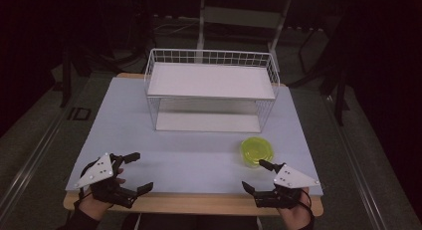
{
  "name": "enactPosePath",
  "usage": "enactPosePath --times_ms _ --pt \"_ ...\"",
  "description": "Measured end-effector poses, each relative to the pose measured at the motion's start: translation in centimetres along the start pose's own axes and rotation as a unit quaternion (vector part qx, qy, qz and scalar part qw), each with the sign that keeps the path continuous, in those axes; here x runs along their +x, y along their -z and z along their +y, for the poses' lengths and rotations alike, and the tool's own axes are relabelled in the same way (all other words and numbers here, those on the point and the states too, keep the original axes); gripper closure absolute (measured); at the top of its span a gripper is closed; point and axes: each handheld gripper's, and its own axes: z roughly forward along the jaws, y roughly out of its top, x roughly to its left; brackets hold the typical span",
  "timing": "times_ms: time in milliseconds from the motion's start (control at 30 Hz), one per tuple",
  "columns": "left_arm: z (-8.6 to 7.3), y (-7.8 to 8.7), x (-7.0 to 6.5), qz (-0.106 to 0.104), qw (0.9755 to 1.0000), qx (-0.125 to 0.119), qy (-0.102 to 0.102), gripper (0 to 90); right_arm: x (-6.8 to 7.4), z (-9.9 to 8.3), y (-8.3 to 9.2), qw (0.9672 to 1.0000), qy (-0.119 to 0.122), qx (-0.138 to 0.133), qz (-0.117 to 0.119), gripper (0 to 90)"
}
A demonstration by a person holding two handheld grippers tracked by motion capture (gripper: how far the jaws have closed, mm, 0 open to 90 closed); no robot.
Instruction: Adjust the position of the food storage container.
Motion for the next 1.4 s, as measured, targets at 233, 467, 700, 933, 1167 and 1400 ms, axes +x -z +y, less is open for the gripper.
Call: enactPosePath --times_ms 233,467,700,933,1167,1400 --pt "0.0 0.0 -0.1 0.001 1.0000 -0.002 -0.001 1.8 1.0 1.8 0.8 0.9996 0.020 -0.012 0.014 14.4" --pt "0.0 0.1 0.0 0.001 1.0000 -0.006 0.000 1.7 0.8 4.0 1.6 0.9987 0.015 -0.041 0.026 14.4" --pt "0.0 0.1 0.0 -0.001 1.0000 -0.008 0.002 1.8 -0.5 6.2 2.3 0.9979 0.019 -0.058 0.022 15.1" --pt "0.0 0.0 0.1 -0.004 1.0000 -0.008 0.004 1.8 -2.9 6.8 2.6 0.9980 0.015 -0.056 -0.025 14.3" --pt "-0.1 0.0 0.1 -0.007 0.9999 -0.007 0.005 1.8 -5.4 6.7 2.7 0.9973 -0.011 -0.031 -0.066 11.8" --pt "-0.1 -0.1 0.1 -0.009 0.9999 -0.008 0.007 1.8 -7.3 5.6 2.7 0.9946 -0.042 -0.018 -0.093 23.2"
